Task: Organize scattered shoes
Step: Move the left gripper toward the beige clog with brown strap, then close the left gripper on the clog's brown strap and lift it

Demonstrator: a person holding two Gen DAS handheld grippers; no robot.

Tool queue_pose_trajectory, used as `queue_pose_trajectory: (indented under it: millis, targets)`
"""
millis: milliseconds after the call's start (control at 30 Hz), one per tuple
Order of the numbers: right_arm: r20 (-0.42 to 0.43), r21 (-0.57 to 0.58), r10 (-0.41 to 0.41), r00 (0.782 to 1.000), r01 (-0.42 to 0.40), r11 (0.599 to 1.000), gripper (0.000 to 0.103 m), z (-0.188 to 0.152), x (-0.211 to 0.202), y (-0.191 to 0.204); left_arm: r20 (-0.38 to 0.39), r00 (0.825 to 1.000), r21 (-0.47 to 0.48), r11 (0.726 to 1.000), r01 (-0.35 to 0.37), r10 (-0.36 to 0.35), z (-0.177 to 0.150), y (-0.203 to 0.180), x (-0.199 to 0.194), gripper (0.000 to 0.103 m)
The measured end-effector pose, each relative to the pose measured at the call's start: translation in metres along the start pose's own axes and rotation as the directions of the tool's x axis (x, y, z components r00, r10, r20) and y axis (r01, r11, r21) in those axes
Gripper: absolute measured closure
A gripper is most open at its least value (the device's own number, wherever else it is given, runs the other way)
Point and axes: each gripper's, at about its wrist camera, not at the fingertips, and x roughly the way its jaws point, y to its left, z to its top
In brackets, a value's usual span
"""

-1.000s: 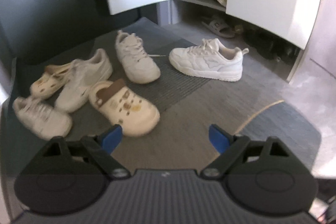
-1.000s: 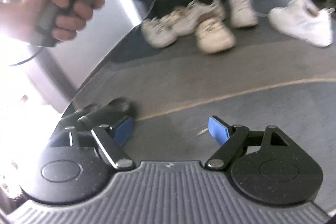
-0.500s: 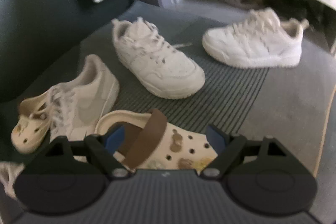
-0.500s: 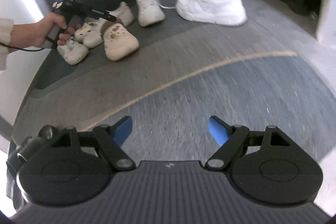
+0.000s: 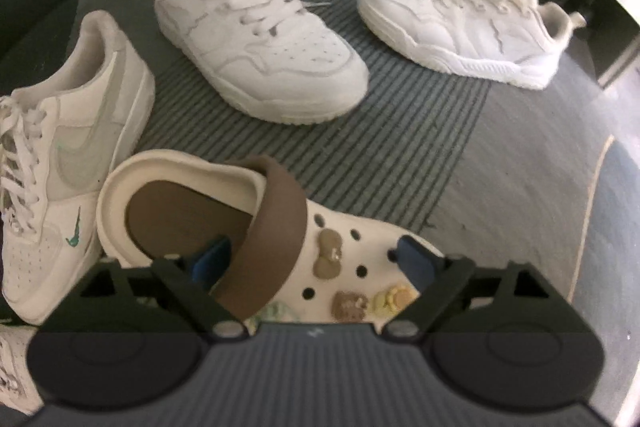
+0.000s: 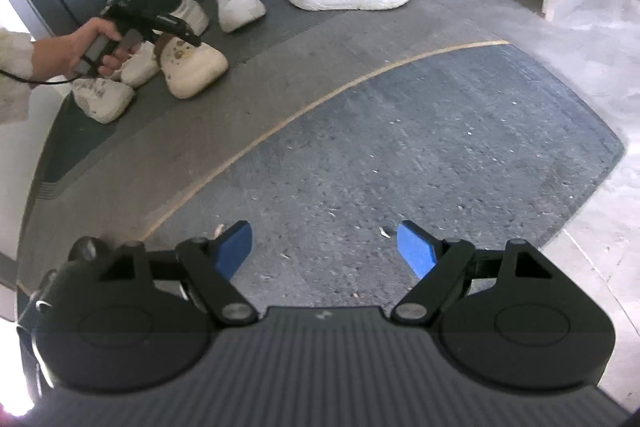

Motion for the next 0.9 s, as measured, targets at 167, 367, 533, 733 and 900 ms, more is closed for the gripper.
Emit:
queue_pose_trajectory:
  millis: [167, 367, 533, 733, 900]
  targets:
    - [0.002, 0.005, -0.004, 1.0, 0.004, 1.0, 0.021, 0.0, 0.007, -0.007, -0.004, 0.999, -0.089, 0.995, 0.046, -0.047, -0.002, 0.022, -0.017, 0.059]
    - [0.012, 0.005, -0.004, 1.0, 0.004, 1.0, 0.021, 0.007, 0.016, -0.016, 0.032, 0.99, -0.058, 0.989, 0.138, -0.137, -0.009, 0.008, -0.041, 0.085]
    - [0.058, -0.006, 0.035, 0.998, -0.035, 0.999, 0.021, 0.02, 0.021, -0.021, 0.065, 0.991, -0.061, 0.991, 0.119, -0.115, -0.024, -0.016, -0.051, 0.087]
    - [0.118, 0.02, 0.082, 0.99, -0.085, 0.996, 0.021, 0.036, 0.03, -0.028, 0.119, 0.988, -0.137, 0.984, 0.11, -0.094, -0.038, -0.048, -0.081, 0.086]
    - [0.178, 0.07, 0.099, 0.979, -0.113, 0.991, 0.021, 0.051, 0.036, -0.037, 0.124, 0.987, -0.184, 0.975, 0.128, -0.106, -0.059, -0.103, -0.101, 0.09]
